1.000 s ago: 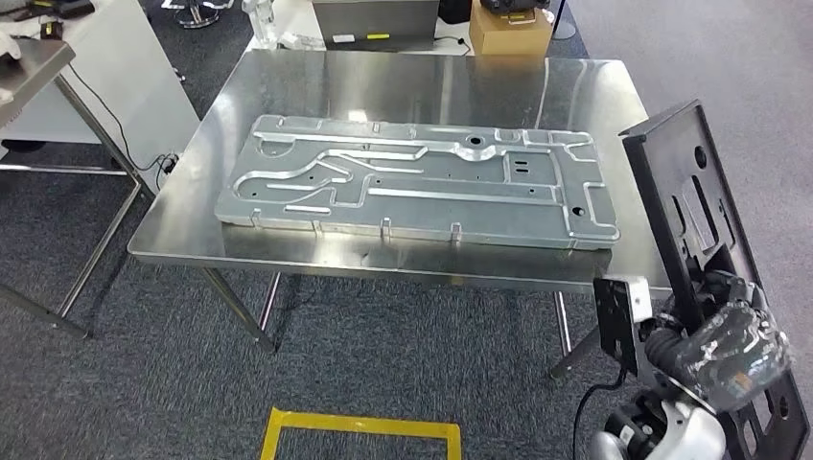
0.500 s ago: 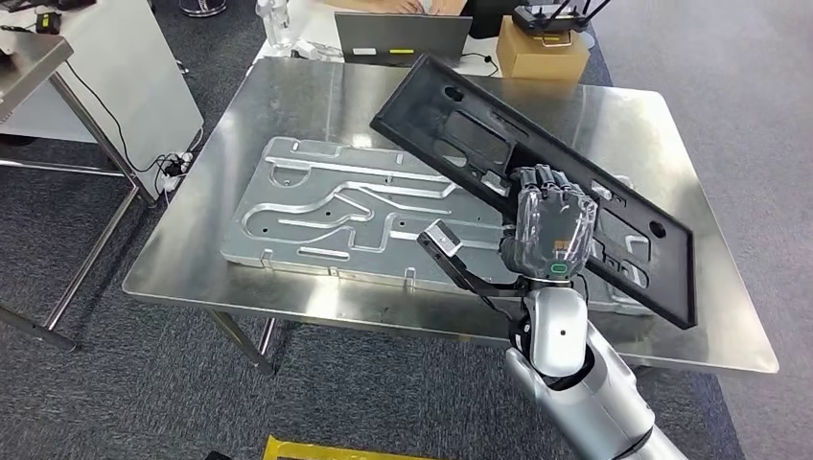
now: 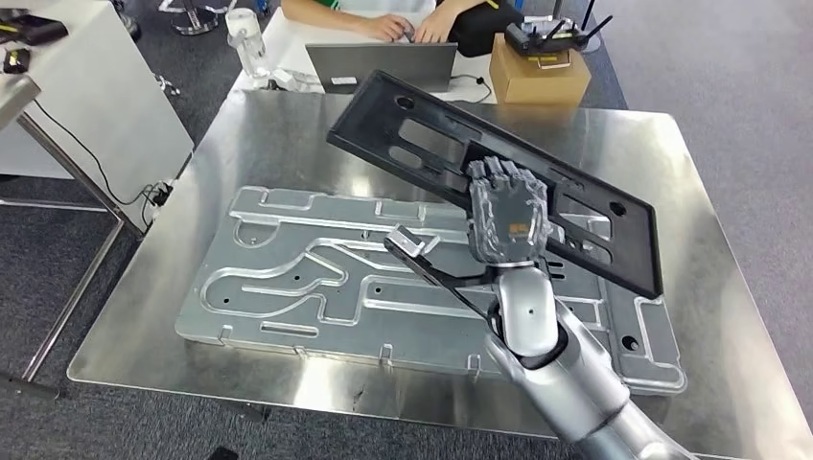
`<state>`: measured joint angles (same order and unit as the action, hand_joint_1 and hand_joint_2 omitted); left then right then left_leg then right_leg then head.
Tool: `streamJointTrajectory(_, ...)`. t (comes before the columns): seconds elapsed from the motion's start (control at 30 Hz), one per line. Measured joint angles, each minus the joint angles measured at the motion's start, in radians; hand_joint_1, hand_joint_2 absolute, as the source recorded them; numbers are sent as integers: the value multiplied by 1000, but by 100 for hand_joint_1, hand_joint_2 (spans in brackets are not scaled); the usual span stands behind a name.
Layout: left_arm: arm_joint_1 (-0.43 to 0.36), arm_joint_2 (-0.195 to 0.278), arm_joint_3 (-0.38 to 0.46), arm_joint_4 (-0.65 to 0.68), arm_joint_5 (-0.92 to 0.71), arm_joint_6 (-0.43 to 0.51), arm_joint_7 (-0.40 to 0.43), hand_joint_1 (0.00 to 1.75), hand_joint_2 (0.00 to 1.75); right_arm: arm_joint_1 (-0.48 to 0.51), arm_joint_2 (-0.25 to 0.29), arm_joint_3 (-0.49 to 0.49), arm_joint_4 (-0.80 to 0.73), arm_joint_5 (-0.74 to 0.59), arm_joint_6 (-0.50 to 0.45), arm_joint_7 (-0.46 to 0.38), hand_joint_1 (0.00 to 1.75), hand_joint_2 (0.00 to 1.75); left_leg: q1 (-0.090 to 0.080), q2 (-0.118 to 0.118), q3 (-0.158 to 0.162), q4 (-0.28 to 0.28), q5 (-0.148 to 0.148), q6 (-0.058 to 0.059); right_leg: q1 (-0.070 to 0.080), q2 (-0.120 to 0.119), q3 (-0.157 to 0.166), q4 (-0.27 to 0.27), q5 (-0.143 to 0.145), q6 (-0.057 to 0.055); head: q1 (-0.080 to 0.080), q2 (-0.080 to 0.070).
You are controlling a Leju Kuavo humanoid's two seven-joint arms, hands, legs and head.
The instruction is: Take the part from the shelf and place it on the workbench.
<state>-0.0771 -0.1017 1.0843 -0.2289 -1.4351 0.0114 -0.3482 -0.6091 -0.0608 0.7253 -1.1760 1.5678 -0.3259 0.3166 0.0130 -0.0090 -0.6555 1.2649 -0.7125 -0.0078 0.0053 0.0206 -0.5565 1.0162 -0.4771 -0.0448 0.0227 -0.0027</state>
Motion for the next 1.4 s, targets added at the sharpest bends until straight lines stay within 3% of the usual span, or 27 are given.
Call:
streamJointTrajectory(0.03, 0, 1, -3, 0, -1, -1, 1, 0, 0, -3, 14, 5, 16, 0, 5, -14, 175, 175, 0, 1, -14, -41, 10, -2, 0, 0, 25, 0, -20, 2, 0, 0)
streamJointTrajectory(0.07, 2, 2, -5, 0, -2, -2, 2, 0, 0, -6, 29, 11, 35, 0, 11, -26, 175, 175, 0, 2, -24, -97, 75, -2, 0, -1, 47, 0, -41, 5, 0, 0)
streamJointTrajectory(0.13, 5, 3, -10, 1, -3, -5, 3, 0, 0, -9, 57, 25, 79, 0, 22, -48, 175, 175, -3, 4, -33, -190, 255, 5, 2, 2, 79, 6, -76, 14, 0, 0)
streamJointTrajectory(0.17, 5, 3, -11, 2, -3, -5, 4, 0, 0, -7, 72, 30, 100, -2, 26, -60, 175, 175, -5, 4, -33, -212, 318, 11, 2, 4, 84, 8, -87, 19, 0, 0)
streamJointTrajectory(0.2, 2, 4, -12, 2, -2, -4, 4, 0, 0, -4, 85, 33, 118, -5, 29, -72, 175, 175, -8, 3, -31, -216, 337, 17, 3, 5, 89, 10, -92, 23, 0, 0)
streamJointTrajectory(0.27, -5, 4, -13, 2, 0, 2, 3, 0, 0, 2, 109, 28, 145, -17, 30, -95, 175, 175, -6, 2, -18, -222, 324, 28, 3, 4, 93, 11, -101, 33, -2, 0)
streamJointTrajectory(0.33, -11, 5, -13, 2, 4, 8, 2, 0, 0, 8, 123, 17, 170, -32, 19, -113, 87, 87, 0, 1, 2, -235, 310, 38, 0, -3, 70, 64, -123, 44, -2, 0)
streamJointTrajectory(0.37, -12, 5, -14, 2, 6, 11, 2, 0, 44, 15, 127, 10, 182, -38, 11, -120, 44, 44, 1, 1, 13, -240, 303, 40, -3, -7, 34, 121, -141, 51, -2, 0)
streamJointTrajectory(0.4, -13, 6, -14, 2, 7, 13, 2, 0, 44, 25, 129, 3, 195, -44, 3, -125, 0, 0, 2, 1, 23, -242, 295, 42, -7, -10, -15, 191, -159, 56, -2, 0)
streamJointTrajectory(0.43, -13, 6, -14, 2, 6, 16, 2, 0, 44, 38, 130, -4, 207, -48, -3, -128, 0, 0, 2, 1, 33, -243, 286, 42, -10, -11, -65, 254, -168, 60, -1, 0)
streamJointTrajectory(0.47, -11, 7, -14, 2, 5, 20, 2, 0, 44, 53, 131, -11, 219, -51, -10, -131, 0, 0, 2, 0, 45, -244, 276, 42, -11, -12, -106, 290, -158, 61, -1, 0)
streamJointTrajectory(0.5, -9, 7, -14, 2, 5, 25, 0, 0, 0, 67, 131, -18, 229, -55, -16, -132, 0, 0, 1, 0, 59, -244, 265, 42, -11, -13, -130, 291, -126, 60, -1, 0)
streamJointTrajectory(0.6, -8, 6, -14, 3, 12, 28, -7, 0, 0, 92, 131, -41, 249, -64, -36, -136, 0, 0, -3, -1, 103, -246, 235, 39, -1, -15, -116, 134, 35, 36, -2, 0)
streamJointTrajectory(0.63, -9, 5, -14, 4, 15, 27, -9, 0, 0, 98, 130, -47, 254, -67, -42, -137, 0, 0, -3, -1, 112, -248, 228, 35, 5, -15, -103, 88, 66, 25, -2, 0)
streamJointTrajectory(0.67, -9, 5, -14, 5, 18, 26, -10, 0, 0, 105, 130, -53, 258, -69, -46, -139, 0, 0, -2, -1, 118, -251, 224, 30, 10, -15, -95, 64, 78, 16, -2, 0)
streamJointTrajectory(0.77, -10, 5, -13, 6, 34, 15, -18, 0, 0, 123, 130, -68, 265, -73, -54, -143, 0, 0, 2, 3, 124, -259, 219, 14, 10, -15, -76, 31, 74, 5, -1, 0)
streamJointTrajectory(0.83, -11, 7, -12, 6, 44, 4, -29, 0, 0, 132, 132, -78, 265, -74, -59, -146, 0, 0, 1, 5, 108, -225, 186, 6, 0, -12, -55, -8, 67, -1, -3, 0)
streamJointTrajectory(0.93, -9, 8, -12, 6, 47, -2, -35, 0, 0, 150, 132, -90, 268, -75, -63, -151, 0, 0, 7, 5, 27, -50, 105, -5, -5, -13, -48, -22, 62, -4, -4, 0)
streamJointTrajectory(0.97, -7, 9, -12, 6, 48, -2, -35, 0, 0, 157, 132, -93, 270, -75, -63, -151, 0, 0, 9, 5, 5, -6, 97, -10, -6, -14, -50, -19, 61, -4, -4, 0)
streamJointTrajectory(1.0, -4, 10, -12, 6, 48, -3, -35, 0, 0, 162, 132, -96, 272, -75, -64, -152, 0, 0, 12, 6, -1, 3, 108, -15, -7, -14, -53, -14, 59, -2, -4, 0)
streamJointTrajectory(1.03, -3, 11, -12, 6, 49, -3, -35, 0, 0, 166, 132, -99, 274, -75, -64, -152, 0, 0, 15, 6, 11, -29, 136, -19, -10, -14, -56, -7, 58, 1, -4, 0)
streamJointTrajectory(1.1, -3, 11, -12, 7, 49, -4, -35, 0, 0, 169, 132, -104, 275, -74, -65, -152, 0, 0, 22, 4, 67, -151, 194, -28, -14, -13, -68, 15, 52, 14, -4, 0)
streamJointTrajectory(1.17, -5, 10, -12, 8, 49, -5, -36, 0, 0, 169, 132, -108, 274, -74, -66, -153, 0, 0, 22, -3, 95, -217, 214, -21, -11, -10, -81, 35, 48, 29, -3, 0)
streamJointTrajectory(1.27, -3, 9, -11, 8, 49, -6, -36, 0, 0, 173, 131, -113, 275, -74, -68, -154, 0, 0, 19, -5, 85, -215, 226, 6, -11, -6, -91, 40, 58, 48, -2, 0)
streamJointTrajectory(1.3, -4, 9, -11, 8, 49, -8, -37, 0, 0, 175, 130, -116, 275, -74, -68, -154, 0, 0, 19, -2, 79, -217, 234, 15, -14, -7, -96, 47, 49, 53, -2, 0)
streamJointTrajectory(1.33, -4, 9, -11, 8, 50, -9, -37, 0, 0, 176, 130, -118, 276, -74, -68, -153, 0, 0, 20, 1, 71, -219, 243, 24, -16, -8, -105, 69, 24, 58, -2, 0)
streamJointTrajectory(1.4, -4, 9, -11, 8, 50, -11, -37, 0, 0, 177, 129, -121, 277, -74, -69, -153, 0, 0, 19, 6, 50, -221, 261, 34, -19, -12, -139, 170, -66, 66, -1, 0)
